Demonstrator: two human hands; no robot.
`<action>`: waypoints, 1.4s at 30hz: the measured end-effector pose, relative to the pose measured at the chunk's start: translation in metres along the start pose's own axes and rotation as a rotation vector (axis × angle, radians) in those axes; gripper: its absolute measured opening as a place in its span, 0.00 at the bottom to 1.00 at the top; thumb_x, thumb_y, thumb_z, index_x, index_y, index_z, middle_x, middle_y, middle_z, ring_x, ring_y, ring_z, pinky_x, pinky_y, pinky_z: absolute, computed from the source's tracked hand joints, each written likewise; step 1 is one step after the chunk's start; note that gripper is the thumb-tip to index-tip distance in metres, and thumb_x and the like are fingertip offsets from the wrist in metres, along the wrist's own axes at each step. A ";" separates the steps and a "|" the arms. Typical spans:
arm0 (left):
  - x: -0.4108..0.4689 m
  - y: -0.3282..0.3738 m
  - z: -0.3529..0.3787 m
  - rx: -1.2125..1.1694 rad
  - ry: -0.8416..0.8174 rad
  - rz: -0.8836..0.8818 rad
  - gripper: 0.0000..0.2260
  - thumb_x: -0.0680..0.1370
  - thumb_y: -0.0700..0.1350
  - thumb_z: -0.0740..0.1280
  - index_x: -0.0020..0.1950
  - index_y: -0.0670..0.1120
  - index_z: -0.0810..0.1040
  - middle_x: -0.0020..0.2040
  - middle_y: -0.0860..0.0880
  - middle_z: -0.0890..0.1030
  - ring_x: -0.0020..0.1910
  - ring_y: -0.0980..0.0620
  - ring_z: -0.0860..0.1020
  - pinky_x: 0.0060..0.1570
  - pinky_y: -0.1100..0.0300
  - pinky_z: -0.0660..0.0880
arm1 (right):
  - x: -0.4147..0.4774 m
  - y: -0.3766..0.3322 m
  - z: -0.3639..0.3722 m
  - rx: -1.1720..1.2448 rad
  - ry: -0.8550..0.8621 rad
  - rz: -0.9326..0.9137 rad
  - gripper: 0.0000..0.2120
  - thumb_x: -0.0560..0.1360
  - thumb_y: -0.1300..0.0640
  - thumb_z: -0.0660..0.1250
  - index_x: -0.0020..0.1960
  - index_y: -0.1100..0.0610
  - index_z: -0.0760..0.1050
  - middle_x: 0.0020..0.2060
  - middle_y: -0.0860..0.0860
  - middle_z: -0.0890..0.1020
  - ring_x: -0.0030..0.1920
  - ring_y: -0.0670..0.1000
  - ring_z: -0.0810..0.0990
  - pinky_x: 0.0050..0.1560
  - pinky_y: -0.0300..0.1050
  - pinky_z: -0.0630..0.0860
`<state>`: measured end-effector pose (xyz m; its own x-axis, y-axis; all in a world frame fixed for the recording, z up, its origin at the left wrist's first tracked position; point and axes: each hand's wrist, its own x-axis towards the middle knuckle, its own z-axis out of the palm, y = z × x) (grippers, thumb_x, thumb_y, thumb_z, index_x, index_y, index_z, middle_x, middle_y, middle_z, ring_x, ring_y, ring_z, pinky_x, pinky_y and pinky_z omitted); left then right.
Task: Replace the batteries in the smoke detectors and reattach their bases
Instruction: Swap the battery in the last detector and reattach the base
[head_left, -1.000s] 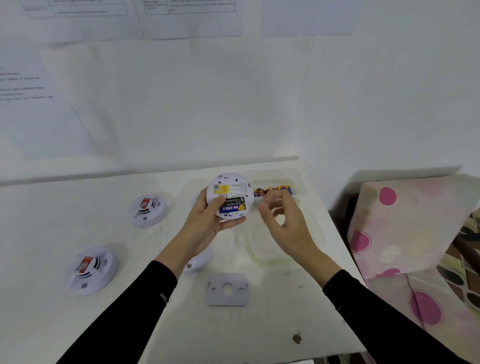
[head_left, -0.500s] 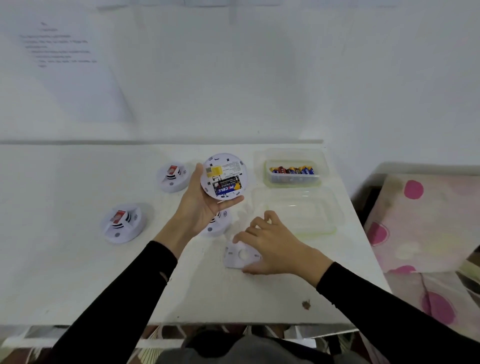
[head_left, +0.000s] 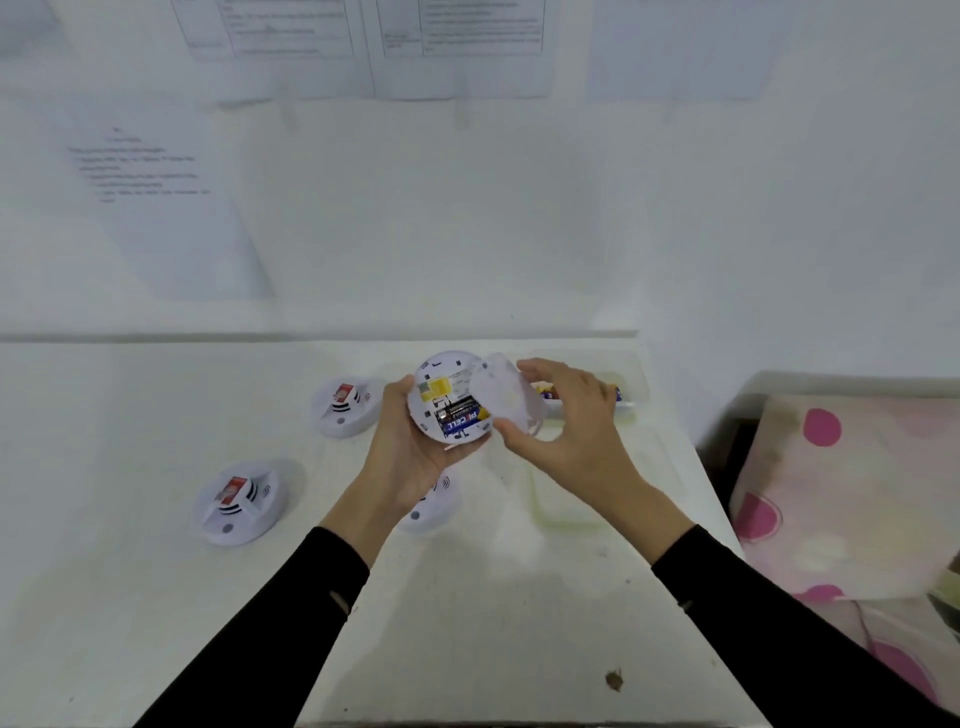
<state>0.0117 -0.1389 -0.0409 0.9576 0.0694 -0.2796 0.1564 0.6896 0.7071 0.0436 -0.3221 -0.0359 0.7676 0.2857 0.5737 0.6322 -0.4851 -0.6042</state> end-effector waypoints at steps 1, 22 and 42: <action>0.000 -0.002 0.005 0.001 -0.019 0.001 0.21 0.82 0.53 0.54 0.63 0.42 0.78 0.61 0.38 0.82 0.55 0.40 0.83 0.51 0.44 0.82 | 0.001 -0.001 0.003 -0.002 0.009 -0.001 0.26 0.67 0.40 0.71 0.62 0.47 0.72 0.55 0.37 0.77 0.57 0.42 0.74 0.60 0.43 0.61; 0.018 0.003 0.035 -0.082 -0.098 0.025 0.22 0.81 0.52 0.53 0.63 0.41 0.79 0.64 0.36 0.79 0.61 0.39 0.78 0.67 0.40 0.69 | 0.025 -0.007 0.018 -0.046 0.064 -0.008 0.27 0.67 0.41 0.73 0.62 0.44 0.68 0.57 0.34 0.74 0.57 0.35 0.71 0.60 0.39 0.54; 0.031 0.006 0.039 -0.187 -0.100 0.028 0.26 0.79 0.53 0.58 0.76 0.46 0.69 0.71 0.39 0.74 0.65 0.39 0.76 0.71 0.44 0.66 | 0.040 -0.002 0.009 0.082 -0.061 0.036 0.29 0.69 0.45 0.75 0.64 0.39 0.64 0.60 0.33 0.72 0.61 0.40 0.72 0.64 0.48 0.59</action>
<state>0.0519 -0.1606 -0.0197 0.9817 0.0252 -0.1889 0.0905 0.8107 0.5784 0.0743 -0.3028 -0.0165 0.7933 0.3206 0.5176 0.6088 -0.4270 -0.6686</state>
